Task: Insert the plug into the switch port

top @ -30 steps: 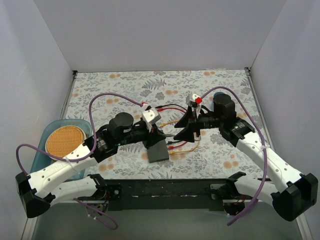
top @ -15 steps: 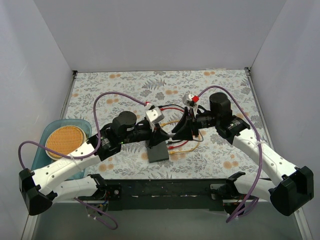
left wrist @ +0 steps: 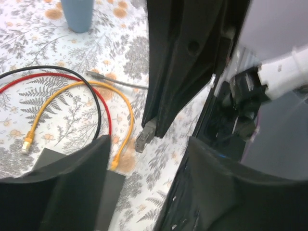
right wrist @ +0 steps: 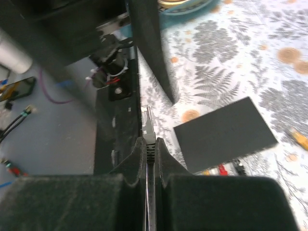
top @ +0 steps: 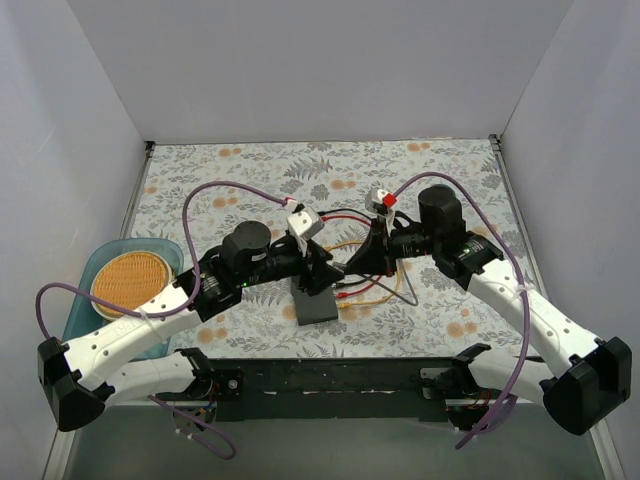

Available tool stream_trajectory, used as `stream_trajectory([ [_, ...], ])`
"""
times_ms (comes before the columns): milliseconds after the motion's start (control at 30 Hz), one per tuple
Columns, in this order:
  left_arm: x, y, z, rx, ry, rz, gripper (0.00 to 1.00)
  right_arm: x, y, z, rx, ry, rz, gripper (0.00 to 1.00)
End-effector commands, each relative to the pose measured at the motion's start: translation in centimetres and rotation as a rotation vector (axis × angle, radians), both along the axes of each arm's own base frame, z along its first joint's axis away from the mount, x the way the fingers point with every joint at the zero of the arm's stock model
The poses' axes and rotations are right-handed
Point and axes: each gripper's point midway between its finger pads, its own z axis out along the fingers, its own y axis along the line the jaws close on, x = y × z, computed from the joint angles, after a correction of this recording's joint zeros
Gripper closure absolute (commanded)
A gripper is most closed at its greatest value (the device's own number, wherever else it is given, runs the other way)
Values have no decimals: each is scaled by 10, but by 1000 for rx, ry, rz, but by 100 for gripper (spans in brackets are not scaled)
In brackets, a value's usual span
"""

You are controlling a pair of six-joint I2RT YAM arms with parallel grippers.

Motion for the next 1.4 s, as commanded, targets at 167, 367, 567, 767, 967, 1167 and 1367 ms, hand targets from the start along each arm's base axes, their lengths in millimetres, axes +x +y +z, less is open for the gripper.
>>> stream_trajectory([
  [167, 29, 8, 59, -242, 160, 293, 4, 34, -22, 15, -63, -245, -347, 99],
  [367, 29, -7, 60, -273, 269, 285, 7, 29, -25, 23, -38, -344, -403, 99],
  [567, 34, -23, 54, -290, 339, 274, 25, 26, -22, 23, -52, -358, -406, 99],
  [767, 36, -34, 34, -233, 383, 265, 48, 28, -27, 30, -42, -371, -444, 99],
  [967, 37, -35, 34, -250, 386, 268, 73, 28, -26, 30, -34, -369, -445, 99],
  [1167, 42, -34, 27, -251, 391, 300, 100, 25, -24, 31, -23, -365, -425, 99],
  [1367, 44, -28, 28, -256, 316, 301, 100, 27, -20, 23, -55, -339, -413, 75],
])
